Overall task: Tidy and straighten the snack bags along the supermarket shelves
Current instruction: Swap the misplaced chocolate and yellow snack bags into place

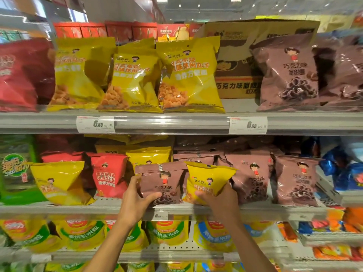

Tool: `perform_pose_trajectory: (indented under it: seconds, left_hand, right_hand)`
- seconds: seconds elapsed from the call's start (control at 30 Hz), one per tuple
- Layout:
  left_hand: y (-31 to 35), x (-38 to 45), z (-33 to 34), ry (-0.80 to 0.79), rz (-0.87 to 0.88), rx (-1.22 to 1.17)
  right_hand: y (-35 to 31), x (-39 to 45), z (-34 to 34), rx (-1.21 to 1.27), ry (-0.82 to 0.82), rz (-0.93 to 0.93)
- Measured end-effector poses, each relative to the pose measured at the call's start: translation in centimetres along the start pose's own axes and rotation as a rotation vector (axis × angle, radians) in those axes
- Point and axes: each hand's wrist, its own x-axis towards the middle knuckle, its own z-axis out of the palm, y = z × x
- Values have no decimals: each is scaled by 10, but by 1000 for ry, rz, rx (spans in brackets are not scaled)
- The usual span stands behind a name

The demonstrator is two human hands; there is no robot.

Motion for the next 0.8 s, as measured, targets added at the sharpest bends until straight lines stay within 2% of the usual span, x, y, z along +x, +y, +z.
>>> perform_pose_trajectory:
  seconds: [0.17, 0.3, 0.5, 0.63, 0.8]
  left_hand:
    - [13, -2, 7, -32, 59, -44]
    - [30, -3, 39, -23, 87, -72]
    - [46, -3, 96, -120, 63, -75]
    - [51, -5, 119, -140, 110, -50]
    - [48, -7, 126, -224, 129, 113]
  right_hand:
    - [-5, -6, -18, 114, 117, -25]
    - [2, -13, -51, 255, 203, -18]
    - [23, -19, -110, 250, 381, 34]
    - [35, -26, -128, 241, 369, 34]
    - [36, -33, -128, 263, 301, 31]
